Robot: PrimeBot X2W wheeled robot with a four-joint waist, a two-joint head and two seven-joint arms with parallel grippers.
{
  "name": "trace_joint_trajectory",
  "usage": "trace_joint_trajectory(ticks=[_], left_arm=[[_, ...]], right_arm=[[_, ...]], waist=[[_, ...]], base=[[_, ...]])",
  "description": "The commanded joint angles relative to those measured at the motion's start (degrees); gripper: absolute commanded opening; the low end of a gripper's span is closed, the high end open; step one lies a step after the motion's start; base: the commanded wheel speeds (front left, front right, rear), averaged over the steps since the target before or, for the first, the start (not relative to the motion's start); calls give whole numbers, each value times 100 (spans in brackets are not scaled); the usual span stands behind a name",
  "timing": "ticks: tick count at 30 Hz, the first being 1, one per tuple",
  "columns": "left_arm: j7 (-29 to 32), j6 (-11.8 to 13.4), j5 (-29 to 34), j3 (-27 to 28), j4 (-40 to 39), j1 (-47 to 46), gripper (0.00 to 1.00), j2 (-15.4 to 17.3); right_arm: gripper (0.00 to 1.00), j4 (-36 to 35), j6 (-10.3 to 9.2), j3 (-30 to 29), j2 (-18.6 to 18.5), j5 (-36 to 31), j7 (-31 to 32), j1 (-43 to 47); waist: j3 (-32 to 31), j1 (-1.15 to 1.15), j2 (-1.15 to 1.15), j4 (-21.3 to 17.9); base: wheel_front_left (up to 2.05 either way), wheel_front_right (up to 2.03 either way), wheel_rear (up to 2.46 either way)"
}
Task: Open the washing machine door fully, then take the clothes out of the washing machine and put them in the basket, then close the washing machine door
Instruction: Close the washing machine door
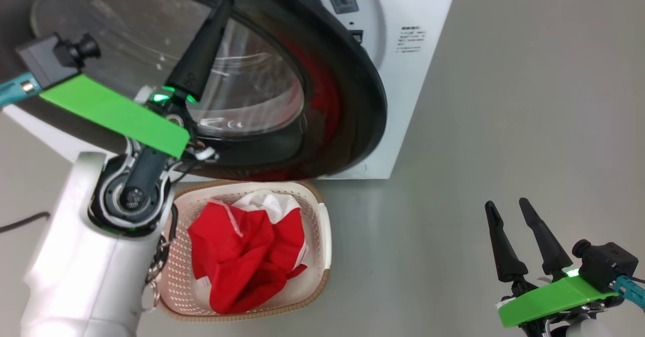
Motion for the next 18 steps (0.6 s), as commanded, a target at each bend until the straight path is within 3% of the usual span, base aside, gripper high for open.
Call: trace_joint_trajectory(ticks=[1,18], left_arm=[[-118,-36,9,129,-44,-257,0,225],[-889,-36,-173,-497,207,230,0,878]], right_arm=[[100,-146,37,99,-19,42,-37,-133],[100,-91,37,39,-60,16,-37,-23]], waist=[[86,0,0,-115],[-203,0,0,-204]], base=[[0,0,0],[0,0,0]])
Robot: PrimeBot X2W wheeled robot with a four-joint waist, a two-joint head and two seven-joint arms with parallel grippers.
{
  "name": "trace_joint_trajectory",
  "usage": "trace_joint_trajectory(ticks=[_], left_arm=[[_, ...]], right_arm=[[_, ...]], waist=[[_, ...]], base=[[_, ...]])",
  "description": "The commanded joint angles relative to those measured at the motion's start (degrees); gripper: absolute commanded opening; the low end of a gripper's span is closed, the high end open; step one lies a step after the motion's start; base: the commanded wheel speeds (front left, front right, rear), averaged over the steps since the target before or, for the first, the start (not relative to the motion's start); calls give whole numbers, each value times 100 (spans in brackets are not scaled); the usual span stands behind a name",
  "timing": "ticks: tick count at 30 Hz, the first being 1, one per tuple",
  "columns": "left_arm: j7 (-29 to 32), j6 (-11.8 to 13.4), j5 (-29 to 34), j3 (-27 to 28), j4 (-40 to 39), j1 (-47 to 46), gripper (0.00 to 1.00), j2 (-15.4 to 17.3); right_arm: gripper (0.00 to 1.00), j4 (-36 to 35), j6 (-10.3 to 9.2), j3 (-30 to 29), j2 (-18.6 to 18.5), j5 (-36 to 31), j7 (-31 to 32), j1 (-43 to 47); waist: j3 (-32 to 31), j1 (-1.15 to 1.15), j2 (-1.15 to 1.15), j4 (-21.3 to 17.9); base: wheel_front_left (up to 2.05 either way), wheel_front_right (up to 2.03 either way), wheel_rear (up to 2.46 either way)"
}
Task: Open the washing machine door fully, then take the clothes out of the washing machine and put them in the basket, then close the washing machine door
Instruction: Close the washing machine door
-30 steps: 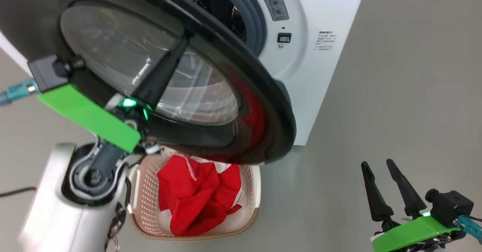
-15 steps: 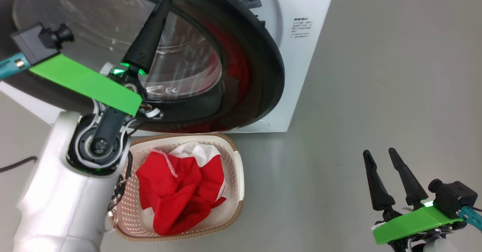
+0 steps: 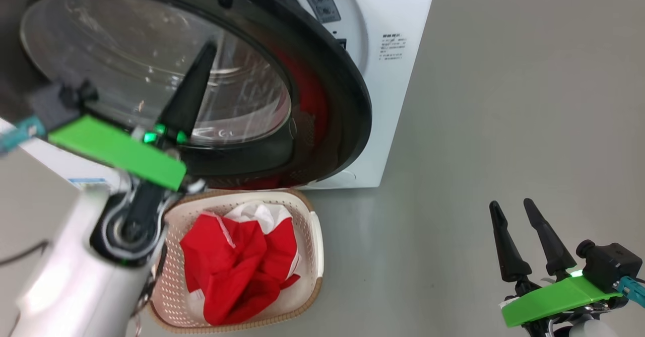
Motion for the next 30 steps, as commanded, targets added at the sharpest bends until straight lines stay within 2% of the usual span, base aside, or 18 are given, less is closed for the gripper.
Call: trace_joint_trajectory(ticks=[1,5,6,7,9,11,14,18,23,30], left_arm=[[-123,-36,-49,162,-84,110,0,284],[-380,-36,-122,113,-26,581,0,475],[-440,-36,-105,83,-3,712,9,538],[-512,-36,-64,44,27,844,13,606],[-640,-36,-79,-17,59,1111,15,686],[-774,-36,-115,-50,82,1387,24,773],[-963,-36,-225,-24,73,1818,31,890],[-1142,-36,-268,17,107,2407,48,1064],[-1269,-36,-297,125,155,3035,98,1161],[-1342,-36,13,324,285,3575,100,1117]], right_arm=[[100,-106,37,120,-89,18,-37,-16],[100,-87,37,112,-125,11,-37,82],[100,-86,37,110,-133,8,-37,109],[100,-84,37,110,-141,5,-37,136],[100,-77,37,111,-164,2,-37,199],[100,-70,37,110,-192,3,-37,274],[100,-66,37,97,-226,-2,-37,407],[100,-60,37,82,-237,-20,-37,587],[100,-70,37,17,-244,-33,-37,803],[100,-98,37,-41,-276,-34,-37,992]], waist=[[-110,0,0,10],[-282,0,0,24],[-321,0,0,28],[-364,0,0,29],[-455,0,0,32],[-549,0,0,30],[-691,0,0,12],[-883,0,0,-43],[-1042,0,0,-104],[-1123,0,0,-202]], base=[[0,0,0],[0,0,0],[0,0,0],[0,0,0],[0,0,0],[0,0,0],[0,0,0],[0,0,0],[0,0,0],[0,0,0]])
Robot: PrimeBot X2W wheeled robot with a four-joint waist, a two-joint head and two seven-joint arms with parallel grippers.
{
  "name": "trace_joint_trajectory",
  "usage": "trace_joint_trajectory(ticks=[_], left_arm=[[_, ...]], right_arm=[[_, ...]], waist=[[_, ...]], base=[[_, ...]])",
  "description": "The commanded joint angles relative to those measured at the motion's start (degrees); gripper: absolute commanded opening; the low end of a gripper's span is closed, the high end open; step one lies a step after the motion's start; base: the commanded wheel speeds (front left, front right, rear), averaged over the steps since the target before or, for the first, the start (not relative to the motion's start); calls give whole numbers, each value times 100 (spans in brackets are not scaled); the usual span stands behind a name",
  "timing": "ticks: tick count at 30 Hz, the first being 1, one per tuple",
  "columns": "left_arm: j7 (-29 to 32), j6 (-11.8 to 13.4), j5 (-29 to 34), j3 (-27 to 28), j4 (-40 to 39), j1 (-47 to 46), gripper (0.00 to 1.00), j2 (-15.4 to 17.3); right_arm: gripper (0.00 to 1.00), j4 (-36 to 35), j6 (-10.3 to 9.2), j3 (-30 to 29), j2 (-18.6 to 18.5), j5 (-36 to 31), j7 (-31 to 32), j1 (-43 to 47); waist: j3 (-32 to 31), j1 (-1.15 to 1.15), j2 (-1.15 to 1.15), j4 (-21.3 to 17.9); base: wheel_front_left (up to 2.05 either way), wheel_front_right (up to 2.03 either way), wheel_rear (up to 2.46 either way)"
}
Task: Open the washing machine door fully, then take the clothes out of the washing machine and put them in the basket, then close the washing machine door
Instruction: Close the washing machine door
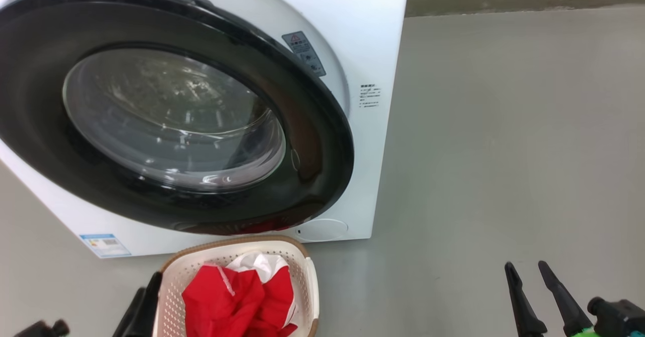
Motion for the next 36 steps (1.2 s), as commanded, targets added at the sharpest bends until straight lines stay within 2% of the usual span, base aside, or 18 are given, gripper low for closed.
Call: trace_joint_trajectory(ticks=[1,10,17,22,25,32,36], left_arm=[[-64,-36,119,323,-52,-82,100,149],[-69,-36,1602,1361,45,511,100,-338],[-69,-36,3276,1942,13,739,100,-764],[-69,-36,4714,2265,-115,845,100,-986],[-69,-36,5331,2482,-224,892,100,-1211],[-70,-36,6496,2794,-635,1012,100,-1549],[-70,-36,6794,2980,-863,1073,100,-1759]], right_arm=[[100,-145,37,88,-148,-17,-37,-13],[100,-175,37,25,-191,1,-37,63],[100,-213,37,-33,-174,31,-37,77],[100,-236,37,-76,-169,80,-37,75],[100,-255,37,-98,-164,116,-37,81],[100,-296,37,-157,-168,148,-37,96],[100,-322,37,-197,-147,145,-37,103]], waist=[[-21,0,0,-33],[-72,0,0,-209],[-62,0,0,-189],[-52,0,0,-135],[-49,0,0,-108],[-42,0,0,-77],[-24,0,0,-64]], base=[[0,0,0],[0,0,0],[0,0,0],[0,0,0],[0,0,0],[0,0,0],[0,0,0]])
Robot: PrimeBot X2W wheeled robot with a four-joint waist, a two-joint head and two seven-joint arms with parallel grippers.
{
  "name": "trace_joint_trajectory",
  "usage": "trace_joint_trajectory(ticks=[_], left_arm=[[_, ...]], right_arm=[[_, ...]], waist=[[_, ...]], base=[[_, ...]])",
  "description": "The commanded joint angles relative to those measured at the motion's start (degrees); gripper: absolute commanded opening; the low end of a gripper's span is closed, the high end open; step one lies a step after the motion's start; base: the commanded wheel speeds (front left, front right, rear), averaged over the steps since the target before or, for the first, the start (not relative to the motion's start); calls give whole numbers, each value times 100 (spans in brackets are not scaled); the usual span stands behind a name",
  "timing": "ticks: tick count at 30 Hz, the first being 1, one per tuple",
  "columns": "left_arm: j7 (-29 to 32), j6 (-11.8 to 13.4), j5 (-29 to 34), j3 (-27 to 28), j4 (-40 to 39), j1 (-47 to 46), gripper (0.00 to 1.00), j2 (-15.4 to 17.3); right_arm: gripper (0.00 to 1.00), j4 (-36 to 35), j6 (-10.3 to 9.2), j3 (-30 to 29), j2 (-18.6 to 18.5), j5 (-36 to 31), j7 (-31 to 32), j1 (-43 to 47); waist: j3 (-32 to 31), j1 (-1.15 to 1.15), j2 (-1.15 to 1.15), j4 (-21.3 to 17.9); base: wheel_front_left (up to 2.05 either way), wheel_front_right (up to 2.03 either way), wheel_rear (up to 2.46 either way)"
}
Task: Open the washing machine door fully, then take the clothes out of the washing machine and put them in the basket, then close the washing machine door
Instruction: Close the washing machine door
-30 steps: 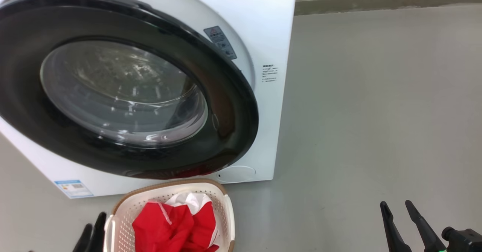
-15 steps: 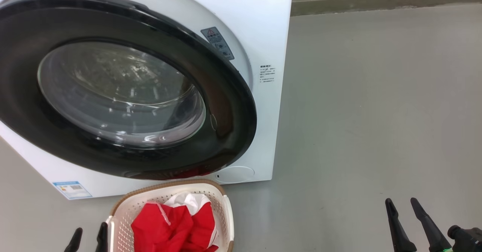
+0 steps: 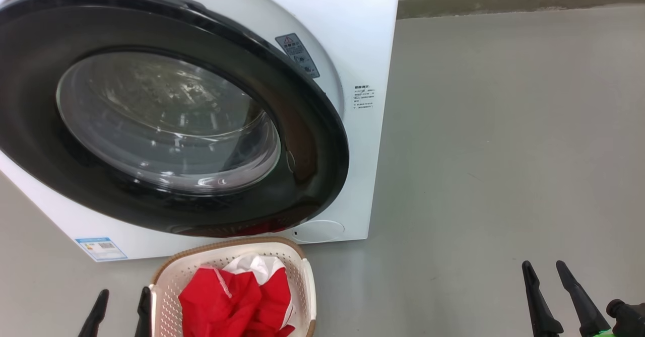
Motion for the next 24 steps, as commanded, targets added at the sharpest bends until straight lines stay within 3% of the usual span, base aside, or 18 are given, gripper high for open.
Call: trace_joint_trajectory(ticks=[1,18,19,21,22,24], left_arm=[[-69,-32,64,254,-173,-20,100,14],[-69,-32,203,277,-165,43,100,-194],[-69,-32,202,255,-170,27,100,-198],[-69,-32,205,190,-174,-12,100,-209],[-69,-32,211,153,-178,-33,100,-221],[-69,-32,210,106,-205,-77,100,-261]], right_arm=[[100,-152,37,75,-101,81,-37,-48],[100,-116,37,91,-69,38,-37,-63],[62,-120,37,111,-64,43,-37,-73],[17,-123,37,184,-56,64,-37,-116],[0,-121,37,239,-48,95,-37,-154],[0,-124,37,365,-41,145,-37,-269]], waist=[[6,0,0,4],[14,0,0,77],[17,0,0,107],[28,0,0,189],[34,0,0,235],[52,0,0,347]], base=[[0,0,0],[0,0,0],[0,0,0],[0,0,0],[0,0,0],[0,0,0]])
